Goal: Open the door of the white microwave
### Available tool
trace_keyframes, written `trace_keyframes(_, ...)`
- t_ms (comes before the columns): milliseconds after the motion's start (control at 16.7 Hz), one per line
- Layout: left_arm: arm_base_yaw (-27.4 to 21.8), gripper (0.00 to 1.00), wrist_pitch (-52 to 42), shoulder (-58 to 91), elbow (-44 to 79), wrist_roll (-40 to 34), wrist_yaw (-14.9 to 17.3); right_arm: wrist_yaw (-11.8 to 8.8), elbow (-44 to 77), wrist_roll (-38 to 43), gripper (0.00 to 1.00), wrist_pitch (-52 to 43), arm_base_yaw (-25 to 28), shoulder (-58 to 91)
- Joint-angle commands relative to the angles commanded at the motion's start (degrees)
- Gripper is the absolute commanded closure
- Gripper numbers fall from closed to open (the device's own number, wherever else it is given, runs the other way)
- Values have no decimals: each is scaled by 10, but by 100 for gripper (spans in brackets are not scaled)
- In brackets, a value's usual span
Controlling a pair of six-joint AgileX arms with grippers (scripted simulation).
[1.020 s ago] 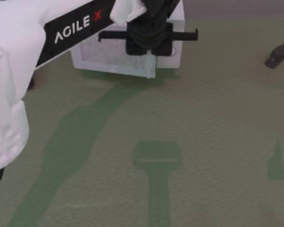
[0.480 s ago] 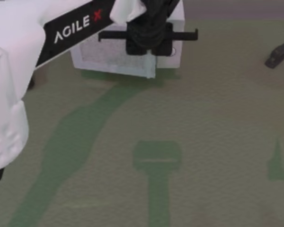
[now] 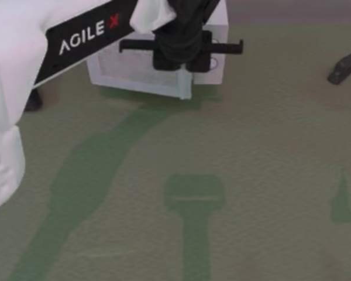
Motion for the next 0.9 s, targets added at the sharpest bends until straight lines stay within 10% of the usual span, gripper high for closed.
trace_keyframes(900,5,100,32,-38,-62,37,17,0,0,0,0,0,0,0)
